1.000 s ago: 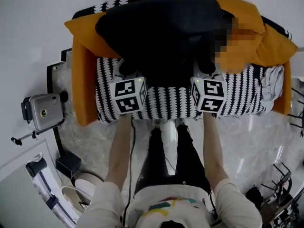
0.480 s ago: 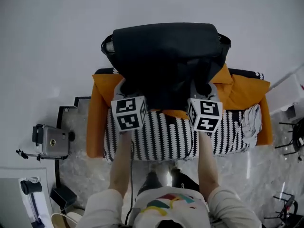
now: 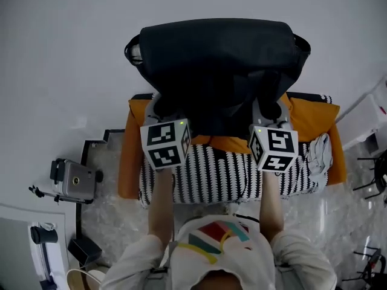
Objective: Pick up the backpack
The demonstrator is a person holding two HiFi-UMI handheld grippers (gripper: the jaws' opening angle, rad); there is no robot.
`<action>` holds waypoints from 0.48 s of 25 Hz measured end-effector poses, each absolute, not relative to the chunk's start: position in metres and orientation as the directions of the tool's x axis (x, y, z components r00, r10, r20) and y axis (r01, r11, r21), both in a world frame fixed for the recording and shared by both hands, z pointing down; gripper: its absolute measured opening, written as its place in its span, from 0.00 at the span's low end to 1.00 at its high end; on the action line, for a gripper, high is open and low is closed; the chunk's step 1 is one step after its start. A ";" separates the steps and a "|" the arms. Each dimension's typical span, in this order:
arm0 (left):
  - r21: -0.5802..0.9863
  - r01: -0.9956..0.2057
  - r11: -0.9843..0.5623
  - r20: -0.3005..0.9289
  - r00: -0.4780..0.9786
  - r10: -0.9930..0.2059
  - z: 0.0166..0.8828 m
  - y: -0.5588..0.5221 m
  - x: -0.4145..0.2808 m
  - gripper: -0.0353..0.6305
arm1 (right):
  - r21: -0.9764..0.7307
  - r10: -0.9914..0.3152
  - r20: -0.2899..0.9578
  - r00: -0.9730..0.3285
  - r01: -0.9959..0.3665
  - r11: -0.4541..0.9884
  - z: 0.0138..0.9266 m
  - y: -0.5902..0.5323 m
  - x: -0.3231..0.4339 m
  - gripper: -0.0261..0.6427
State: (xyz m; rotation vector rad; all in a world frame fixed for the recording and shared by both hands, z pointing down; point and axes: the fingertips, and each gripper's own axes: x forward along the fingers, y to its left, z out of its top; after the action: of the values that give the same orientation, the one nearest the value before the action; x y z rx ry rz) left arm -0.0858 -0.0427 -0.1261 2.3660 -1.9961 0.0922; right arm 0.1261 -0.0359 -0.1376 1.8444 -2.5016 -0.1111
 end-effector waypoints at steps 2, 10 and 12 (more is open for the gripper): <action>0.006 -0.984 -0.179 0.067 0.179 -0.982 -0.133 -0.027 -0.084 0.17 | 0.085 -0.954 -0.041 -0.298 -0.952 0.293 -0.144 -0.020 0.129 0.15; -0.023 -0.988 -0.152 -0.006 0.152 -0.988 -0.155 0.031 -0.076 0.17 | 0.073 -0.930 -0.143 -0.340 -0.940 0.332 -0.161 0.037 0.137 0.15; -0.022 -0.988 -0.151 -0.033 0.152 -0.988 -0.155 0.039 -0.070 0.17 | 0.078 -0.927 -0.165 -0.335 -0.942 0.327 -0.161 0.046 0.143 0.15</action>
State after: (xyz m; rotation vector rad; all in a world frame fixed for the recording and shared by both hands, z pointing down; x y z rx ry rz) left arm -0.0697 0.0394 -0.1547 2.4129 -2.0713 -0.0168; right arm 0.1434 0.0461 -0.1606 1.8593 -2.6309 -0.2583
